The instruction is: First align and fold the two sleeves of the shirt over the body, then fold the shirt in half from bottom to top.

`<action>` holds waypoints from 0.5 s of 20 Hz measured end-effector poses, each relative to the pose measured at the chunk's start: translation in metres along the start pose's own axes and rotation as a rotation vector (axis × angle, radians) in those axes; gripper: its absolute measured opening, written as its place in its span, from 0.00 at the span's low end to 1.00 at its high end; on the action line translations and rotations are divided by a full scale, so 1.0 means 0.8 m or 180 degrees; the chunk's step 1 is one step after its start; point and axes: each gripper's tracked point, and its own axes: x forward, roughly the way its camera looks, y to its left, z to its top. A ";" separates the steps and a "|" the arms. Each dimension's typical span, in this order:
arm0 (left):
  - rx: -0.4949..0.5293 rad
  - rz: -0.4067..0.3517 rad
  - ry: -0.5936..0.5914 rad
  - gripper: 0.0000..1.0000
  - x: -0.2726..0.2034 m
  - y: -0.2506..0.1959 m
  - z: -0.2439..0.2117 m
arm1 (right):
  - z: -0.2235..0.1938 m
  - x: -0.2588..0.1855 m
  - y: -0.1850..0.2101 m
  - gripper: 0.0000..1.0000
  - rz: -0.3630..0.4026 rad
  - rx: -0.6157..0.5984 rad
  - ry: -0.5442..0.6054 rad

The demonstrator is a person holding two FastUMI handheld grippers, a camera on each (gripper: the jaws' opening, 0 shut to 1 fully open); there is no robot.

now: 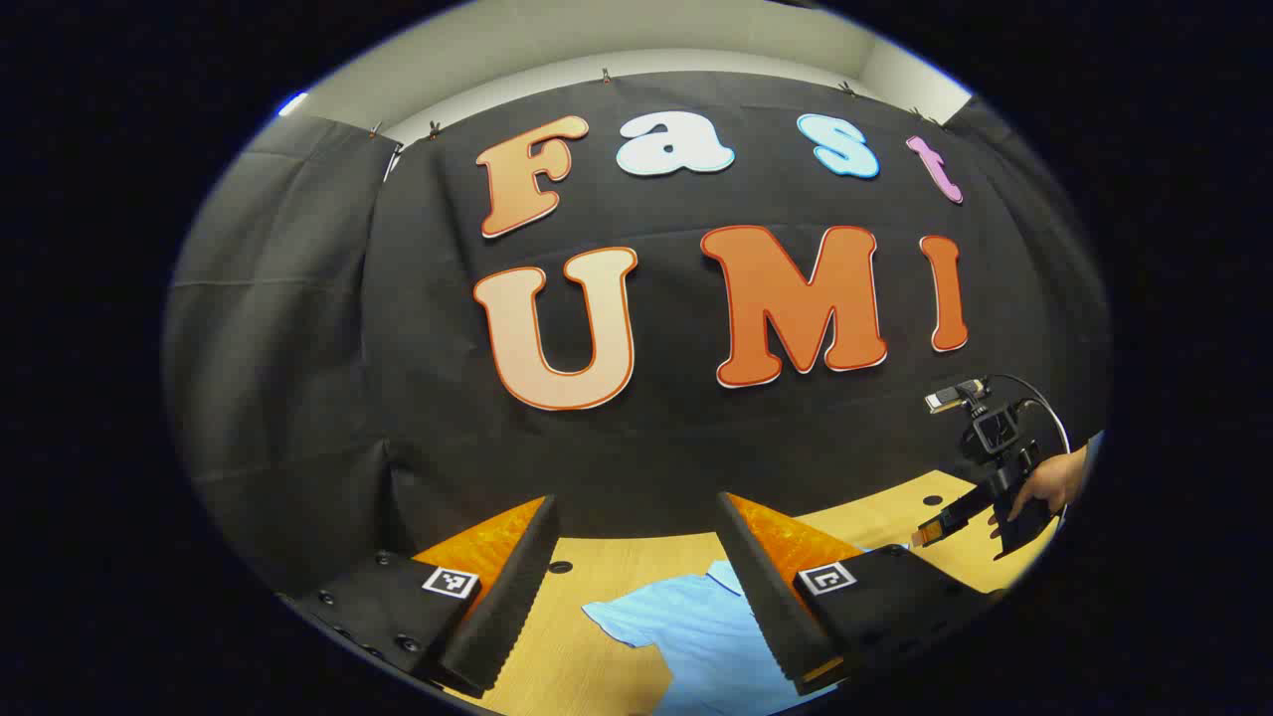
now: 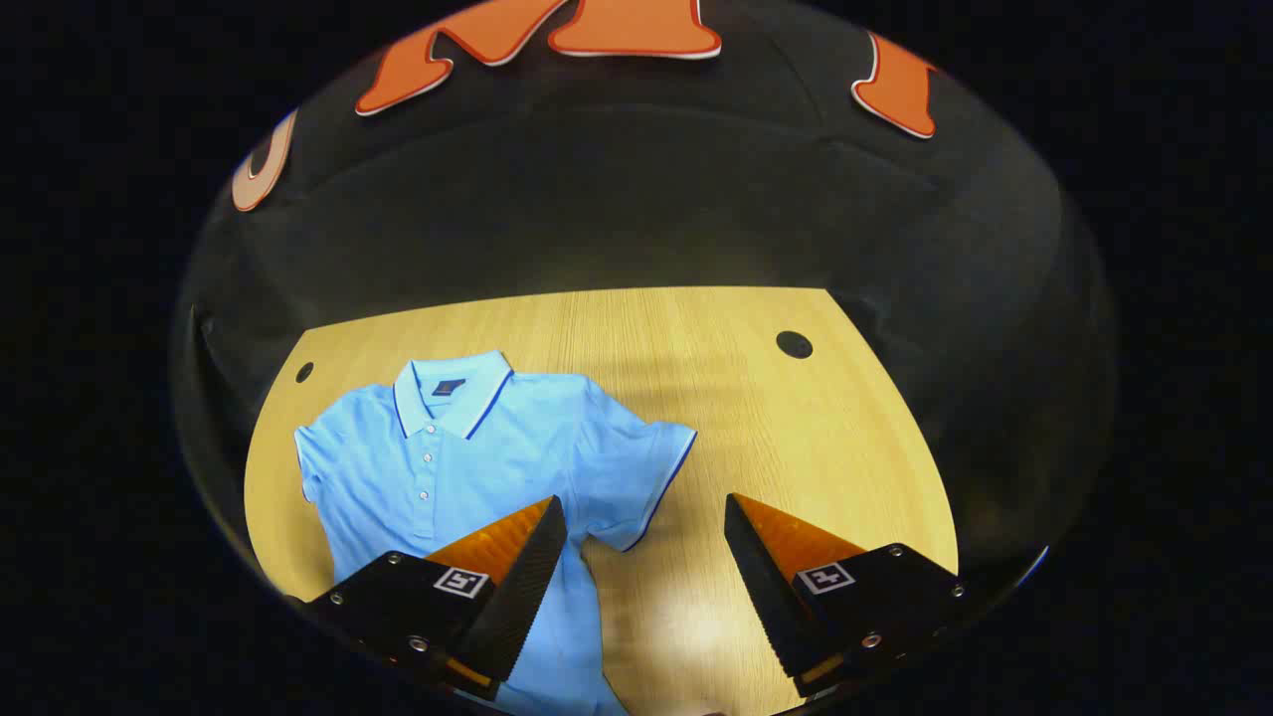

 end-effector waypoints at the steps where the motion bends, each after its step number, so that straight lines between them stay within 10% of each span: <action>1: 0.0006 0.0038 0.0039 1.00 0.000 0.000 -0.004 | -0.001 0.009 -0.002 0.96 0.0010 0.0008 0.0074; 10: 0.0049 0.0229 0.0114 1.00 -0.017 0.000 -0.004 | -0.021 0.067 0.007 0.96 0.0053 0.0045 0.0382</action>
